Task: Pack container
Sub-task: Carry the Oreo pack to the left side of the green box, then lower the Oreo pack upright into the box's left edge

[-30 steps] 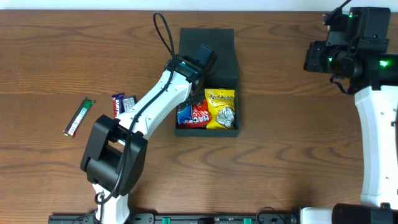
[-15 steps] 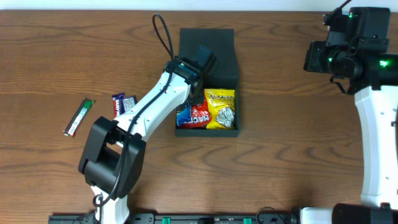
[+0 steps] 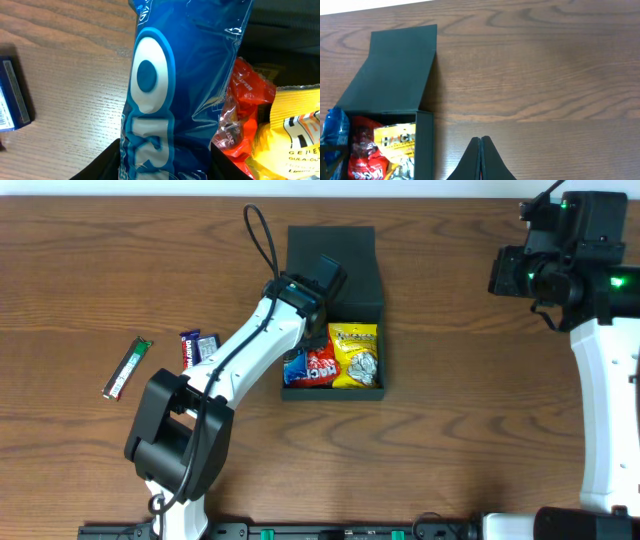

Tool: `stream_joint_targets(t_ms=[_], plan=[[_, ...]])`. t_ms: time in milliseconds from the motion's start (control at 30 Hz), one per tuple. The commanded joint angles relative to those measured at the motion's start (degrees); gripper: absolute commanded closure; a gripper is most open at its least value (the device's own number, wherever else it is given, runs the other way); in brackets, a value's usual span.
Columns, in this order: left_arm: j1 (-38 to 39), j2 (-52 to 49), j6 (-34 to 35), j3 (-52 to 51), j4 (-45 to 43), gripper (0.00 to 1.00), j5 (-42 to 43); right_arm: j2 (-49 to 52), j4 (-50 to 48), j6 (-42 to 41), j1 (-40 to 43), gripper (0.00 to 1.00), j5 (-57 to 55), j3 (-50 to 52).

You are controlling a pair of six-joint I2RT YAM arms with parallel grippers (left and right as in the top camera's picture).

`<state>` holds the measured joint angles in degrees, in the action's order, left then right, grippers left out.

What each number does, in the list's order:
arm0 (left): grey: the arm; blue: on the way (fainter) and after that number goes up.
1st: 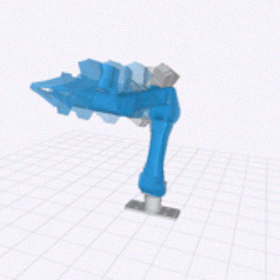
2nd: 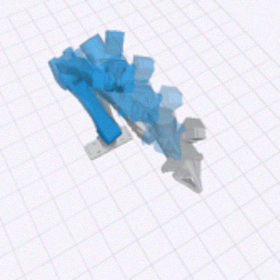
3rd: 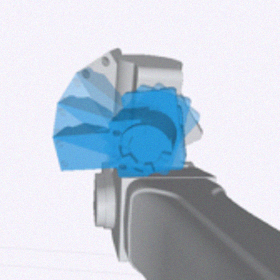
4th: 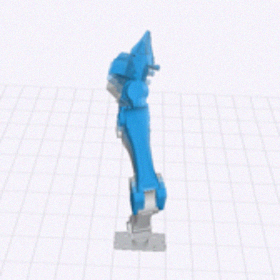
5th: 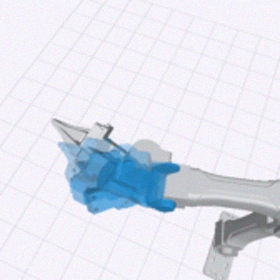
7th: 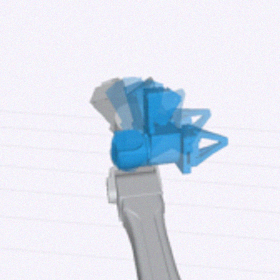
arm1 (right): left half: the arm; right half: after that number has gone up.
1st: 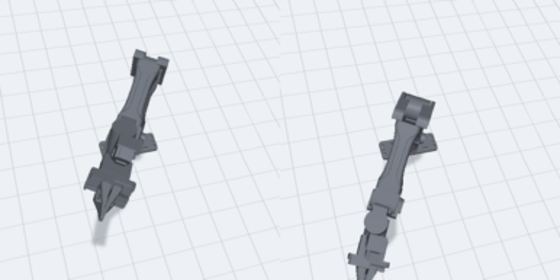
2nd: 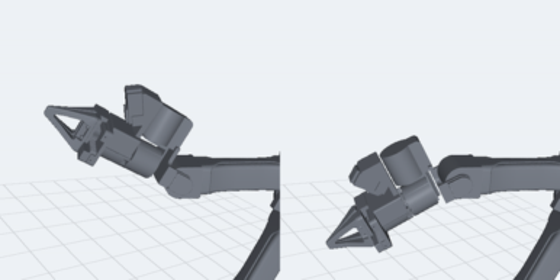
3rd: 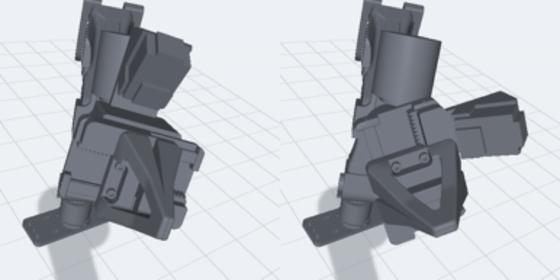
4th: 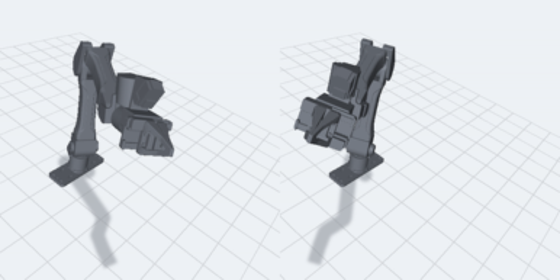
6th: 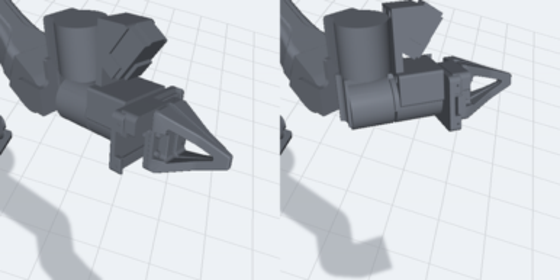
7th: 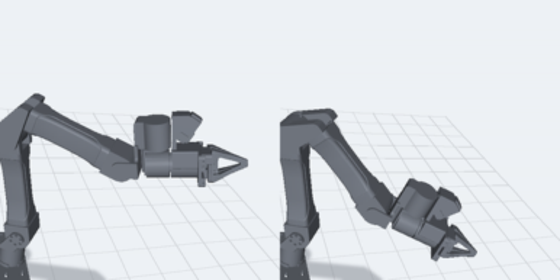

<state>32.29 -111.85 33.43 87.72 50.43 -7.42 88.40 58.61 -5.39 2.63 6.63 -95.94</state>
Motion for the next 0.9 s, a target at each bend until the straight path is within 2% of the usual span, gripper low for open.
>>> stream_joint_targets(t_ms=[0,533,867], plan=[[1.2,-0.1,1.8,-1.8,1.8,0.94,3.0,-0.8,-0.1,0.1,0.5,0.98,0.2,0.0],[2.3,8.5,5.0,-1.7,0.5,0.94,-0.3,-0.8,-0.1,0.1,0.5,0.98,0.2,0.0],[3.3,7.3,7.5,-1.9,3.1,0.94,-2.1,-0.8,-0.1,0.1,0.5,0.99,0.2,0.0]])
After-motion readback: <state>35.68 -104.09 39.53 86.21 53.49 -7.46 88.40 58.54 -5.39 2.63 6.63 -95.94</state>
